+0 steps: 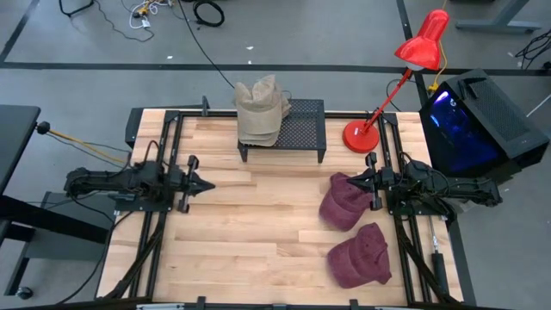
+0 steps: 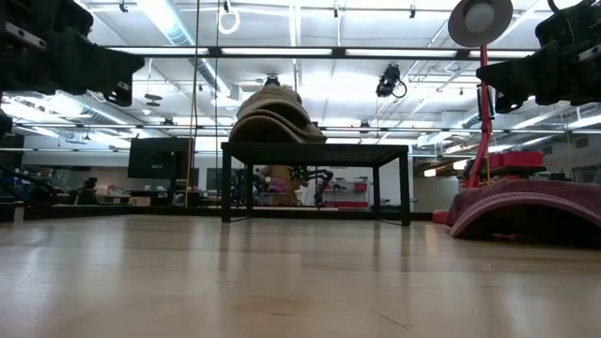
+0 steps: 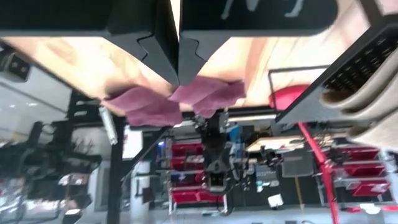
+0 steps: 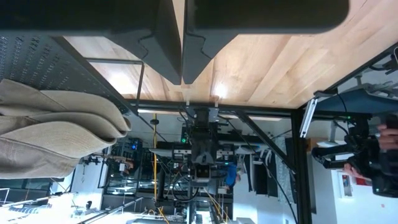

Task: Pick & Place hat
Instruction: Put the top red cap on the shelf

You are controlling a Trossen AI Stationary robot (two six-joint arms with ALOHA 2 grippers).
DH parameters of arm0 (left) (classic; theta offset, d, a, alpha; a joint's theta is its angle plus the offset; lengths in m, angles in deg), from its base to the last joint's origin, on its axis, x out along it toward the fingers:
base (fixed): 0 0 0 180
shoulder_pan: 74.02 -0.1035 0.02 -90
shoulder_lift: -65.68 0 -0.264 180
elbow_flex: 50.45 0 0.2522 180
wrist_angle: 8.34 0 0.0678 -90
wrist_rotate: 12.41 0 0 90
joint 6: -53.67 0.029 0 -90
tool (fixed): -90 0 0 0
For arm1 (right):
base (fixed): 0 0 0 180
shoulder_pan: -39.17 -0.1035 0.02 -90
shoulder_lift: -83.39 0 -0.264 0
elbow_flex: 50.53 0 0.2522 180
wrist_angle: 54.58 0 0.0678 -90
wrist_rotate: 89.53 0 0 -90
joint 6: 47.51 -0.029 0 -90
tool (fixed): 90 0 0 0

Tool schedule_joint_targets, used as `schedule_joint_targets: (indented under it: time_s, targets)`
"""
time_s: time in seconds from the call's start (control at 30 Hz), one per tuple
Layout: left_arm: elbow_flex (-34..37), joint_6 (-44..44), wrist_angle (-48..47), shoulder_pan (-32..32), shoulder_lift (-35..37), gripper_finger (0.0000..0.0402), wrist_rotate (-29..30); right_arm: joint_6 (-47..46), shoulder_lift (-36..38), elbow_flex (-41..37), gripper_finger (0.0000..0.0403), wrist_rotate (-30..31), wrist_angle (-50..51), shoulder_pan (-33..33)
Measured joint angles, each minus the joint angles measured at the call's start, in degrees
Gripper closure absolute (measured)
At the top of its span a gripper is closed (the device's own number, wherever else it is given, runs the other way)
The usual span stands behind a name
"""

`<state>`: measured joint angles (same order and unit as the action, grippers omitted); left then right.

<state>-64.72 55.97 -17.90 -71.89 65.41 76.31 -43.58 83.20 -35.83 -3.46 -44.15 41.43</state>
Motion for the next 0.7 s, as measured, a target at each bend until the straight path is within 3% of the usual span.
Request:
schedule_joint_targets:
  time_s: [0.7]
  targets:
    - [0.0, -3.12, -2.57, -0.02, -0.09, 0.0374, 1.18, 0.02, 0.0, -0.01, 0.0387, 0.0, -0.02, 0.0]
